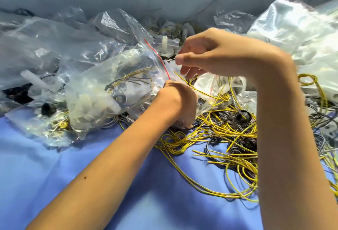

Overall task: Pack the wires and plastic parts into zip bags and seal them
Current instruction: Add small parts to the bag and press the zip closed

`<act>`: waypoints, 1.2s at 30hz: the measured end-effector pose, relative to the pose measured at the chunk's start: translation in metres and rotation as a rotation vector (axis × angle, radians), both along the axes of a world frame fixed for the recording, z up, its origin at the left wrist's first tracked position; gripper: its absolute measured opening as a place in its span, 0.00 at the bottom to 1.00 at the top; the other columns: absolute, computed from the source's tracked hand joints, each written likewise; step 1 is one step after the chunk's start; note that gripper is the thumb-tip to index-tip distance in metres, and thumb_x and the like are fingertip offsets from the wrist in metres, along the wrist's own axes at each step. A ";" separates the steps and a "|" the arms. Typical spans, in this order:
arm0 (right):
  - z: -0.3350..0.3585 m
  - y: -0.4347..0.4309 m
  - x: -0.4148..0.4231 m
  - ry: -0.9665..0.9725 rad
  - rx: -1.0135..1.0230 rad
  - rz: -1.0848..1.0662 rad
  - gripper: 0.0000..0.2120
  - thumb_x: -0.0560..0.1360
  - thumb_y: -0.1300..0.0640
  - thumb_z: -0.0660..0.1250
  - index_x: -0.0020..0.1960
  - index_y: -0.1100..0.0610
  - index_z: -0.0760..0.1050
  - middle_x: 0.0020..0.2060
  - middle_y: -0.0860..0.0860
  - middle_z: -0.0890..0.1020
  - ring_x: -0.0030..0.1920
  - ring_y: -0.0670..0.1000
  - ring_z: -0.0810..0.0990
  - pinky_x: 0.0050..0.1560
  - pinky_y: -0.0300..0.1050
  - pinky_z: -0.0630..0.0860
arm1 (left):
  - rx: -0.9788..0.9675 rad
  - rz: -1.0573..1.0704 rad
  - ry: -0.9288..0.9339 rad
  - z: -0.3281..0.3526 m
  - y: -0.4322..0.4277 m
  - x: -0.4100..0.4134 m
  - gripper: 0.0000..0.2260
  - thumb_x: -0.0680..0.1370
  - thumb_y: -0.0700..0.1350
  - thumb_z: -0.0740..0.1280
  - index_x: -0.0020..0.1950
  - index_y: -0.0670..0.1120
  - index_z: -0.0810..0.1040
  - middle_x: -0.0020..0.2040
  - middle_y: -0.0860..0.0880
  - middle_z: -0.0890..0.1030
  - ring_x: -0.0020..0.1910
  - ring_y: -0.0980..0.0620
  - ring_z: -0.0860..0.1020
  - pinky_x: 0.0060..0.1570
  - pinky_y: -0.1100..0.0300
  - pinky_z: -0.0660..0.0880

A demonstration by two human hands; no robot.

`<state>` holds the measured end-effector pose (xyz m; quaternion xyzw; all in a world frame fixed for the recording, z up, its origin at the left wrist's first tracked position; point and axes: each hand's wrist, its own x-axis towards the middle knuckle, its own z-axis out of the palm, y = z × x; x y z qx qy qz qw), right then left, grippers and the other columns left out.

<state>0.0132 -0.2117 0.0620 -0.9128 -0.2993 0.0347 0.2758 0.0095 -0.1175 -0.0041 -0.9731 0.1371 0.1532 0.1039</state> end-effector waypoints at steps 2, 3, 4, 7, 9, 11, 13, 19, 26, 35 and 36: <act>0.005 0.007 -0.001 -0.006 -0.010 0.028 0.12 0.77 0.47 0.64 0.46 0.55 0.80 0.37 0.46 0.85 0.38 0.40 0.83 0.50 0.49 0.80 | -0.008 -0.043 -0.024 -0.001 0.002 -0.002 0.07 0.70 0.46 0.68 0.40 0.44 0.73 0.17 0.53 0.71 0.22 0.57 0.72 0.27 0.68 0.68; 0.007 0.009 0.000 -0.018 -0.011 0.041 0.12 0.77 0.48 0.64 0.47 0.56 0.80 0.37 0.46 0.85 0.37 0.39 0.83 0.49 0.45 0.81 | -0.012 -0.051 -0.018 -0.001 0.004 -0.002 0.06 0.70 0.45 0.68 0.41 0.43 0.74 0.21 0.52 0.73 0.25 0.55 0.74 0.30 0.66 0.71; 0.008 0.011 0.001 -0.035 -0.010 0.053 0.12 0.77 0.49 0.64 0.47 0.56 0.80 0.36 0.46 0.85 0.36 0.38 0.82 0.46 0.40 0.80 | -0.020 -0.050 0.003 0.001 0.006 -0.002 0.05 0.70 0.45 0.66 0.42 0.43 0.75 0.23 0.51 0.74 0.28 0.53 0.76 0.33 0.64 0.73; 0.004 0.012 0.003 -0.127 0.038 0.069 0.10 0.77 0.52 0.65 0.45 0.57 0.80 0.35 0.46 0.84 0.34 0.37 0.80 0.38 0.30 0.75 | -0.069 -0.007 0.126 0.010 0.014 0.006 0.08 0.74 0.46 0.62 0.38 0.43 0.74 0.30 0.50 0.80 0.36 0.50 0.79 0.35 0.61 0.72; -0.001 0.011 0.003 -0.205 0.170 0.062 0.09 0.77 0.56 0.64 0.44 0.59 0.80 0.35 0.50 0.85 0.36 0.42 0.81 0.41 0.37 0.77 | -0.139 0.006 0.176 0.020 0.020 0.010 0.11 0.76 0.46 0.61 0.37 0.43 0.76 0.33 0.50 0.82 0.35 0.53 0.78 0.33 0.61 0.70; -0.006 0.010 0.006 -0.202 0.309 0.047 0.09 0.77 0.59 0.64 0.44 0.62 0.79 0.37 0.55 0.84 0.39 0.50 0.83 0.45 0.44 0.78 | -0.228 0.006 0.200 0.029 0.026 0.010 0.10 0.77 0.44 0.61 0.39 0.43 0.78 0.36 0.48 0.82 0.32 0.54 0.77 0.35 0.63 0.73; -0.008 0.007 0.010 -0.180 0.380 0.039 0.09 0.77 0.59 0.63 0.43 0.62 0.79 0.37 0.56 0.84 0.39 0.52 0.83 0.44 0.43 0.78 | -0.344 0.008 0.214 0.041 0.032 0.008 0.10 0.77 0.40 0.62 0.38 0.42 0.79 0.38 0.45 0.83 0.32 0.55 0.78 0.42 0.60 0.76; -0.018 -0.012 0.019 -0.071 0.201 -0.012 0.12 0.77 0.49 0.65 0.47 0.57 0.80 0.40 0.51 0.84 0.46 0.54 0.82 0.50 0.56 0.78 | -0.543 -0.044 0.085 0.080 0.065 -0.006 0.11 0.77 0.41 0.64 0.34 0.47 0.77 0.32 0.52 0.82 0.33 0.58 0.79 0.37 0.67 0.75; -0.018 -0.019 0.015 0.186 0.328 0.109 0.19 0.67 0.42 0.69 0.54 0.49 0.78 0.55 0.52 0.82 0.56 0.46 0.80 0.61 0.44 0.73 | -0.789 -0.077 -0.117 0.091 0.090 -0.022 0.07 0.78 0.46 0.65 0.40 0.49 0.77 0.38 0.49 0.82 0.39 0.55 0.80 0.50 0.51 0.79; -0.021 -0.021 0.011 0.369 0.485 0.286 0.06 0.69 0.54 0.72 0.35 0.52 0.77 0.31 0.44 0.79 0.35 0.43 0.79 0.40 0.37 0.78 | -0.735 -0.154 -0.196 0.095 0.084 -0.033 0.08 0.74 0.56 0.65 0.42 0.53 0.77 0.37 0.52 0.79 0.40 0.48 0.77 0.47 0.47 0.74; -0.020 -0.020 0.009 0.395 0.519 0.300 0.07 0.70 0.55 0.72 0.35 0.52 0.77 0.30 0.42 0.78 0.34 0.41 0.78 0.39 0.36 0.78 | -0.740 -0.163 -0.216 0.094 0.082 -0.032 0.07 0.76 0.54 0.66 0.42 0.52 0.77 0.36 0.53 0.79 0.38 0.50 0.76 0.45 0.52 0.73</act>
